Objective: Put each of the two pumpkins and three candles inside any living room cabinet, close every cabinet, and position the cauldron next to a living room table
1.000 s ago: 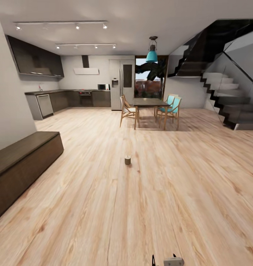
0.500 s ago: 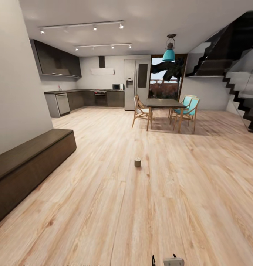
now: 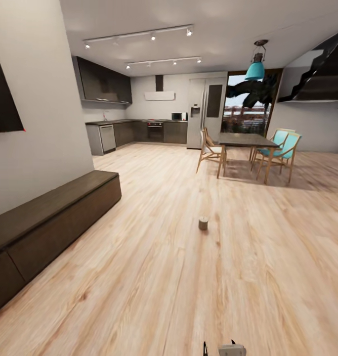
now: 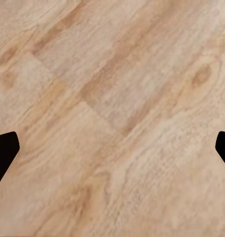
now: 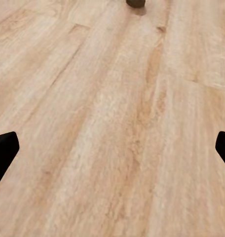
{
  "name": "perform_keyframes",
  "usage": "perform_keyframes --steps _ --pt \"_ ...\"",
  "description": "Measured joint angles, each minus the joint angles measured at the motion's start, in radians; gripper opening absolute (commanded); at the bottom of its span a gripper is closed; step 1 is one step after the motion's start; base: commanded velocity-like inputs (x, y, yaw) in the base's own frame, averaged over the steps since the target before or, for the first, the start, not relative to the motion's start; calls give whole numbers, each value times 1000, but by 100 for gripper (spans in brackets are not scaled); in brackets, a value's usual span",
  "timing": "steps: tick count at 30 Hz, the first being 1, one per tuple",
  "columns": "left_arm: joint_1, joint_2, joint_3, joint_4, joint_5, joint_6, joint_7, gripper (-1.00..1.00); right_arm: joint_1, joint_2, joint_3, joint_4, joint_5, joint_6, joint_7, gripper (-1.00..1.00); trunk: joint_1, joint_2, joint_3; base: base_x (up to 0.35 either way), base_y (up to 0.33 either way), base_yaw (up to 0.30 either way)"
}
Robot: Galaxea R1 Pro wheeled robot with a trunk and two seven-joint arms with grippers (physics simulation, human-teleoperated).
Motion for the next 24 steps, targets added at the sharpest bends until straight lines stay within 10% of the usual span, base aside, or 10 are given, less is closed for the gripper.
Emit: perform_keyframes --steps 24 --pt "0 1 1 0 1 1 0 100 0 0 -1 0 0 0 0 100 0 0 -7 250 -194 267"
